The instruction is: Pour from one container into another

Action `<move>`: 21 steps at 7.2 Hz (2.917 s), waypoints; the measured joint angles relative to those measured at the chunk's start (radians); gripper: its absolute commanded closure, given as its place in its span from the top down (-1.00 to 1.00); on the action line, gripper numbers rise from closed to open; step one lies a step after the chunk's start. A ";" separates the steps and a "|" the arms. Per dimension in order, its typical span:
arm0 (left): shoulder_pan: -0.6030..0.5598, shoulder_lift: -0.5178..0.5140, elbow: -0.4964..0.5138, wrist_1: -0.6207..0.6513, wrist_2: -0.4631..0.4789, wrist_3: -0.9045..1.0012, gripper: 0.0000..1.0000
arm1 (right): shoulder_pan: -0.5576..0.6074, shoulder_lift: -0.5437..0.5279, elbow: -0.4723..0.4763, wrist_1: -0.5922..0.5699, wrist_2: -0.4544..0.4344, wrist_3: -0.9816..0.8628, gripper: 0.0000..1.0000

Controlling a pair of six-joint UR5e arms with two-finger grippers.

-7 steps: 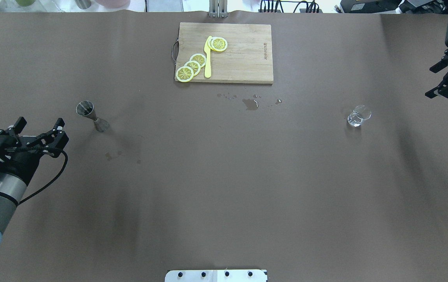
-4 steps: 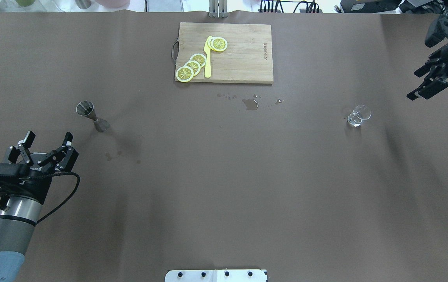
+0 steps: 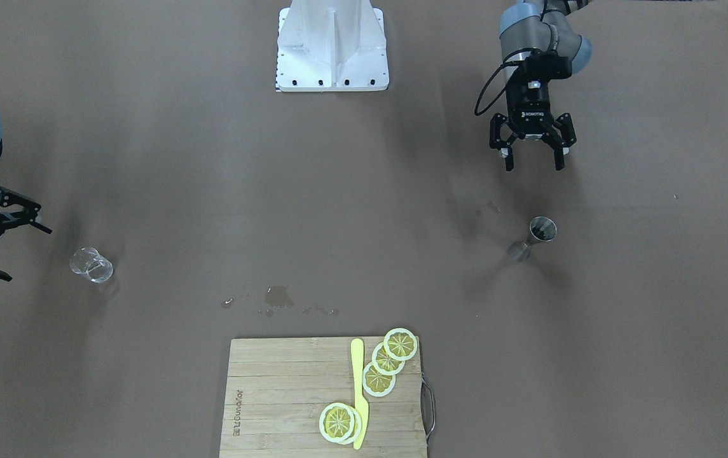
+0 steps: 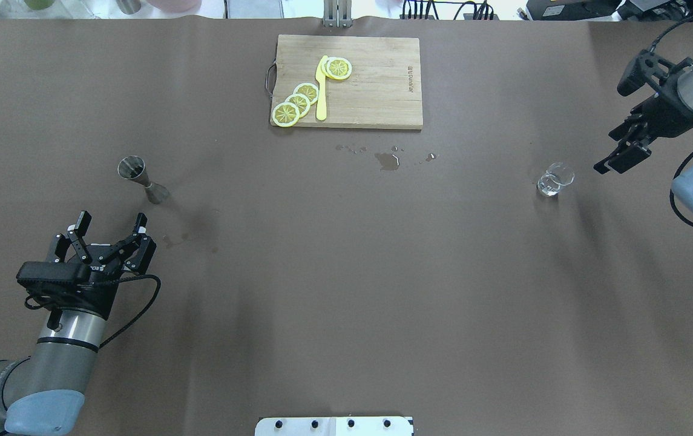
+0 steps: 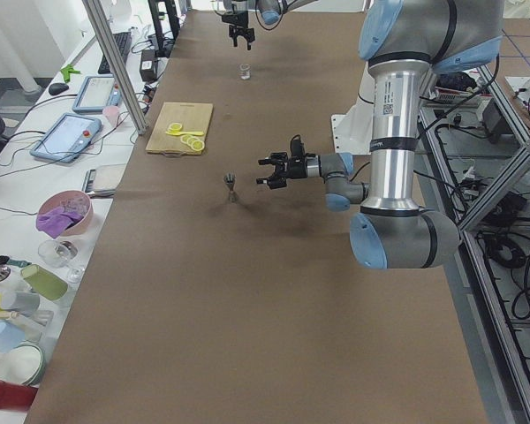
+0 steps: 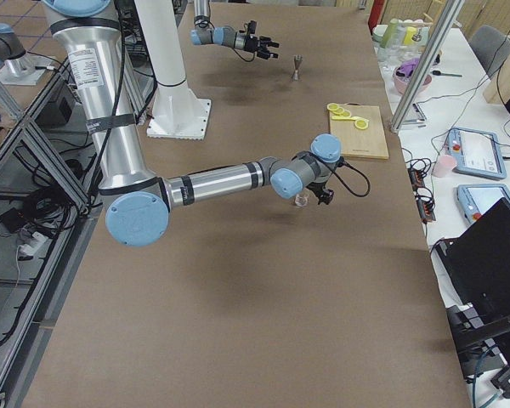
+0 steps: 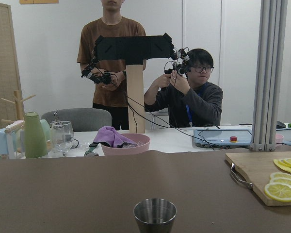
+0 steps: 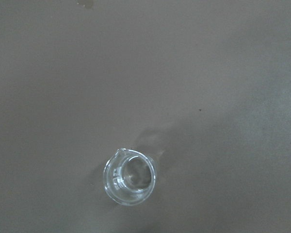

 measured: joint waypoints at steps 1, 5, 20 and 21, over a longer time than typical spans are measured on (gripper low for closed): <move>0.000 -0.006 0.010 0.001 -0.023 0.001 0.96 | -0.029 -0.018 -0.002 0.072 -0.020 0.056 1.00; -0.001 -0.040 0.067 -0.002 -0.089 -0.002 0.96 | -0.100 -0.072 -0.008 0.299 -0.089 0.163 1.00; -0.107 -0.135 0.218 -0.040 -0.206 -0.003 0.95 | -0.126 -0.002 -0.197 0.569 -0.150 0.190 1.00; -0.117 -0.140 0.223 -0.040 -0.215 -0.003 0.95 | -0.128 -0.003 -0.195 0.568 -0.149 0.190 1.00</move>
